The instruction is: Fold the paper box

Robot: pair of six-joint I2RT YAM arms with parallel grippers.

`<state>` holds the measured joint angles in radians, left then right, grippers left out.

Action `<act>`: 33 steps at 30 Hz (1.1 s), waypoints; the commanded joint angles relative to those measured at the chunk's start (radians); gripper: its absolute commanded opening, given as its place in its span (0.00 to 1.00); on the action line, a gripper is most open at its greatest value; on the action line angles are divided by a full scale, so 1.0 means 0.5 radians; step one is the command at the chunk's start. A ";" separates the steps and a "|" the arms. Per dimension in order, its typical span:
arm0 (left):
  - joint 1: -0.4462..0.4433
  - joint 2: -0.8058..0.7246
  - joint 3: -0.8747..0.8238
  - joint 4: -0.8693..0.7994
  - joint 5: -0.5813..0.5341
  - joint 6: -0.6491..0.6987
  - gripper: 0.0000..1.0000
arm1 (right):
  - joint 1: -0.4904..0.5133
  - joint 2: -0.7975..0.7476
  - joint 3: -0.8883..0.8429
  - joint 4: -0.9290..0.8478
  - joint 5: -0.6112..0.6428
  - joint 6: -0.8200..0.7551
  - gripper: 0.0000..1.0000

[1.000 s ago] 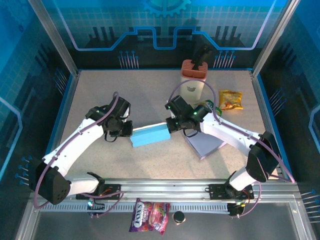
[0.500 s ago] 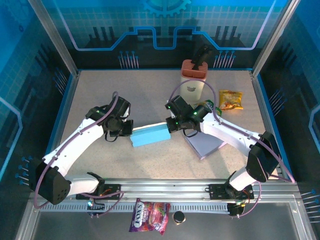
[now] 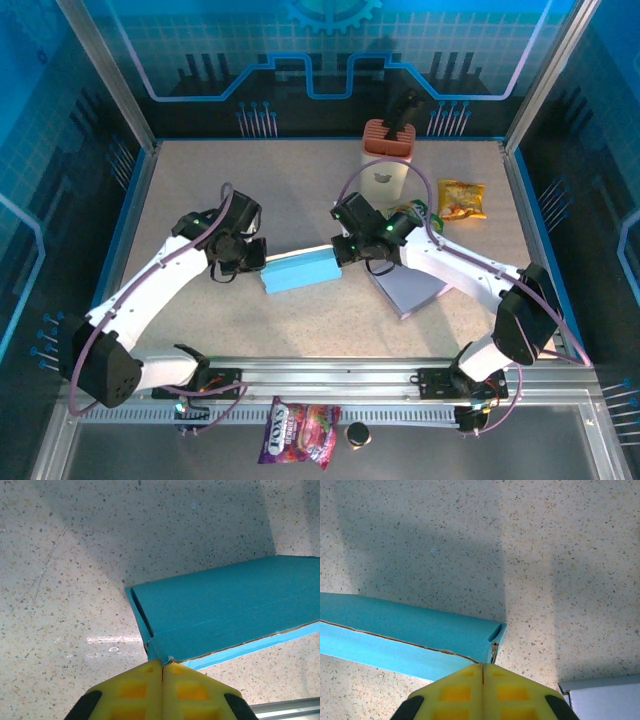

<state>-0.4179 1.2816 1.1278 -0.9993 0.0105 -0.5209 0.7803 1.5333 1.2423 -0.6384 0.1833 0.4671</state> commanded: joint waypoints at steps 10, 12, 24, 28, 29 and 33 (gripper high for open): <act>0.108 0.097 0.141 -0.162 0.204 -0.051 0.00 | 0.038 -0.056 -0.033 -0.016 0.001 -0.016 0.00; 0.112 0.092 0.132 -0.149 0.211 -0.042 0.00 | 0.037 -0.057 -0.033 -0.013 -0.003 -0.014 0.00; 0.109 -0.046 -0.157 0.088 0.150 0.133 0.00 | 0.038 -0.093 -0.110 0.083 -0.029 -0.029 0.00; 0.103 -0.109 -0.267 0.179 0.151 0.137 0.00 | 0.045 -0.111 -0.201 0.167 -0.027 -0.056 0.00; 0.100 -0.120 -0.294 0.205 0.161 0.126 0.00 | 0.051 -0.115 -0.221 0.185 -0.029 -0.061 0.00; 0.075 -0.145 -0.366 0.241 0.140 0.109 0.00 | 0.071 -0.140 -0.295 0.261 0.011 -0.101 0.00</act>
<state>-0.3714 1.2011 0.9993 -0.8566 0.0788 -0.4698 0.7883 1.4788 1.1305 -0.5224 0.1825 0.4431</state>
